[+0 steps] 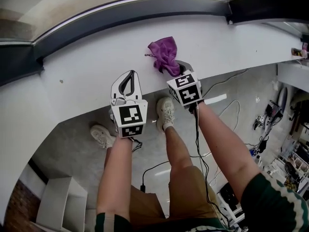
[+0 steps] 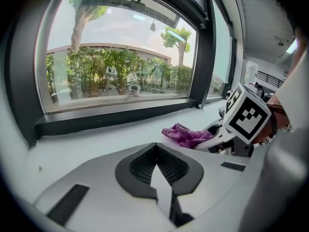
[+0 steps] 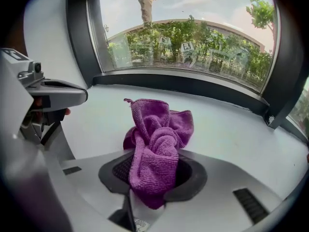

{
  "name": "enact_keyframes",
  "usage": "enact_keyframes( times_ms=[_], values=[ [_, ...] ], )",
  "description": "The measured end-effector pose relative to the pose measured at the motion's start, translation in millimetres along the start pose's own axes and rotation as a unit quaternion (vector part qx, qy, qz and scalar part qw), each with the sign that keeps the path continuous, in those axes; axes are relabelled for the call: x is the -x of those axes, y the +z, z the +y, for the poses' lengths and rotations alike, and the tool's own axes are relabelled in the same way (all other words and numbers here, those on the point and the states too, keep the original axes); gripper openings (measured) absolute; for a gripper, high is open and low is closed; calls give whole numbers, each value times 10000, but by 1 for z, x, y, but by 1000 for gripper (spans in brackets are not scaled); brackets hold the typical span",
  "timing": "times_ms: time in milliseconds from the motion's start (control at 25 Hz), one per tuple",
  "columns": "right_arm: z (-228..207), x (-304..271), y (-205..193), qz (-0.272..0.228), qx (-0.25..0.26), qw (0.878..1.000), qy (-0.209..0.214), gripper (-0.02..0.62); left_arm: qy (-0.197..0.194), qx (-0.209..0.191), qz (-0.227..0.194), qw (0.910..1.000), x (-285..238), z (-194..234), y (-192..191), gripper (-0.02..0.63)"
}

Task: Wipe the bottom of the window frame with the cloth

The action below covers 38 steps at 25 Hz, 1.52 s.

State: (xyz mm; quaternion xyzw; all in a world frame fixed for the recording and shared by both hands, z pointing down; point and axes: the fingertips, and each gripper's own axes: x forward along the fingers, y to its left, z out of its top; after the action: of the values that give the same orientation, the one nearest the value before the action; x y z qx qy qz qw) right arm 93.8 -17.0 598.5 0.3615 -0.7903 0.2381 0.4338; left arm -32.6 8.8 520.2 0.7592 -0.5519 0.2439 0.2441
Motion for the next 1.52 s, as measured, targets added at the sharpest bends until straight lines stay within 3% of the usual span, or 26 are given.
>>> enact_keyframes(
  times_ms=[840, 1520],
  values=[
    [154, -47, 54, 3, 555, 9967, 596, 147, 734, 447, -52, 9963, 78, 128, -41, 8],
    [282, -79, 97, -79, 1298, 9836, 1246, 147, 1326, 711, 45, 9886, 144, 215, -77, 8]
  ],
)
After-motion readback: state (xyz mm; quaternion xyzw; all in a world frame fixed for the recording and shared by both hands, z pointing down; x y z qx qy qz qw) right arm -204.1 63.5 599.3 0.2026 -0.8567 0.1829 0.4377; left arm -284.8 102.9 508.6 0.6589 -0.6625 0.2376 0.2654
